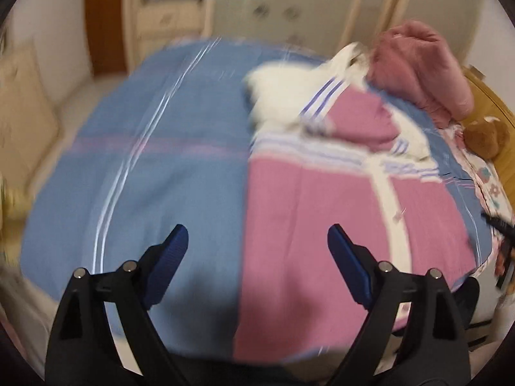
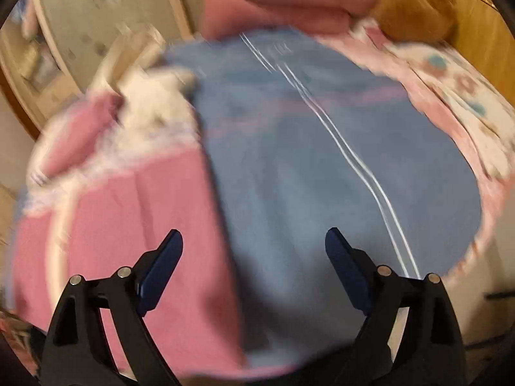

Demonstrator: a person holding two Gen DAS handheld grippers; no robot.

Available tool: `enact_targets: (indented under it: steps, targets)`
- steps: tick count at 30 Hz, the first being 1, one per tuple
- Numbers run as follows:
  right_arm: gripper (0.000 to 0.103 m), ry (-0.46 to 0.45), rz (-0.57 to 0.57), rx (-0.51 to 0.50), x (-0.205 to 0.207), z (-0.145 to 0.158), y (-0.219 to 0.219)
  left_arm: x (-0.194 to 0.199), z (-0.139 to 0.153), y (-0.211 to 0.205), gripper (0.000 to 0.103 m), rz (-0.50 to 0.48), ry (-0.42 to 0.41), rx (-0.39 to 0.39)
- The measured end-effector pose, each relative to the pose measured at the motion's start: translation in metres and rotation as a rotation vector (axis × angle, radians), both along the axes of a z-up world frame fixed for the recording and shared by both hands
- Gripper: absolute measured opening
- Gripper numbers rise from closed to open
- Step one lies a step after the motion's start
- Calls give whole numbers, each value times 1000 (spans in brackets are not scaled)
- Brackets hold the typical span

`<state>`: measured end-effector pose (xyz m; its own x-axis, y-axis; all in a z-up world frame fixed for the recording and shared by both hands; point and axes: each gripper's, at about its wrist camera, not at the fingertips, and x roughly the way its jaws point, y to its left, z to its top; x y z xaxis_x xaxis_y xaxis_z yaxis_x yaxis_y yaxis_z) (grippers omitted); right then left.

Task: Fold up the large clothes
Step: 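Open both tools and lift them off the folded jacket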

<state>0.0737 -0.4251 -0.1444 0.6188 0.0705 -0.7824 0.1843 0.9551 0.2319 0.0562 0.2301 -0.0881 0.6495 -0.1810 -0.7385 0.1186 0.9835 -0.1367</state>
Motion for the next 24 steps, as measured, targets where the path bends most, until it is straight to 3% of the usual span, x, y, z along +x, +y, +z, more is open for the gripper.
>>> enact_targets:
  steps: [2,7,10,12,15,16,17,19,21,24]
  targets:
    - [85,-33,87,29,33,9,32,24,6,-36,89,-37,-13,34]
    - [80,-124,315,-52,134,17,156,99,2,-154,89,-177,-27,174]
    - [80,-115,359,11,197,13,194,157,1,-201,89,-168,3,140]
    - [80,-89,335,-10,241,1,213,194,-7,-217,89,-147,33,134]
    - [73,84,278,-114,300,-45,229,256,-45,-216,90,-51,101,200]
    - [72,183,253,-118,315,-71,225,269,-61,-213,90,-18,137,219]
    - [72,225,270,-72,321,-87,221,286,-88,-198,90,26,205,228]
    - [73,199,340,-43,317,-77,217,290,-102,-185,91,-5,210,158]
    - [75,121,418,17,311,-49,210,283,-89,-182,90,-41,155,153]
    - [83,-12,441,83,325,-12,199,281,-63,-186,90,-96,96,105]
